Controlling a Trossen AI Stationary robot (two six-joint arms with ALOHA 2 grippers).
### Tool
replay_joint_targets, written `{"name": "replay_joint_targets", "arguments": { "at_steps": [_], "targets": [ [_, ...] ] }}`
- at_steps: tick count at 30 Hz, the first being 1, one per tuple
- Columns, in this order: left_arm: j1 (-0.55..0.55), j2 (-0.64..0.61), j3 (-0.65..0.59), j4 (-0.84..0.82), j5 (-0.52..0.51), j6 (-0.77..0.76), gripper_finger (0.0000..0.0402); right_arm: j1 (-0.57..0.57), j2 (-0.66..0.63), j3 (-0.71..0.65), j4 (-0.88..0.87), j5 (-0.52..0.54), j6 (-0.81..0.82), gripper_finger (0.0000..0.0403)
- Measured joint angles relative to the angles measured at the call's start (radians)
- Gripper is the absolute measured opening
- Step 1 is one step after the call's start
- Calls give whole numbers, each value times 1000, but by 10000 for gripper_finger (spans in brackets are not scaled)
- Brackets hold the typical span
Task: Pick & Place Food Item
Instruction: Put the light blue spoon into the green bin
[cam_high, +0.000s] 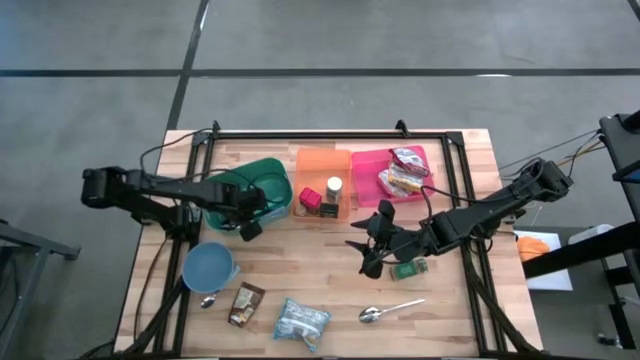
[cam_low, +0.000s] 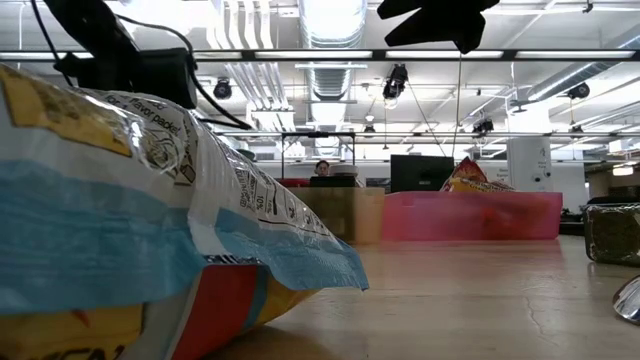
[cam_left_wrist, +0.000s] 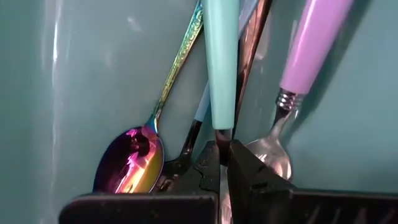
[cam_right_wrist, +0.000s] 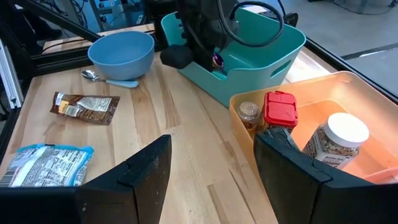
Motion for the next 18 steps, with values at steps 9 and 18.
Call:
{"name": "replay_joint_targets", "arguments": {
  "at_steps": [9, 18],
  "targets": [
    [0, 2, 0, 6, 5, 7, 8, 0, 0, 0, -1, 0, 0, 225],
    [0, 2, 0, 6, 10, 7, 54, 0, 0, -1, -2, 0, 0, 225]
  ]
}}
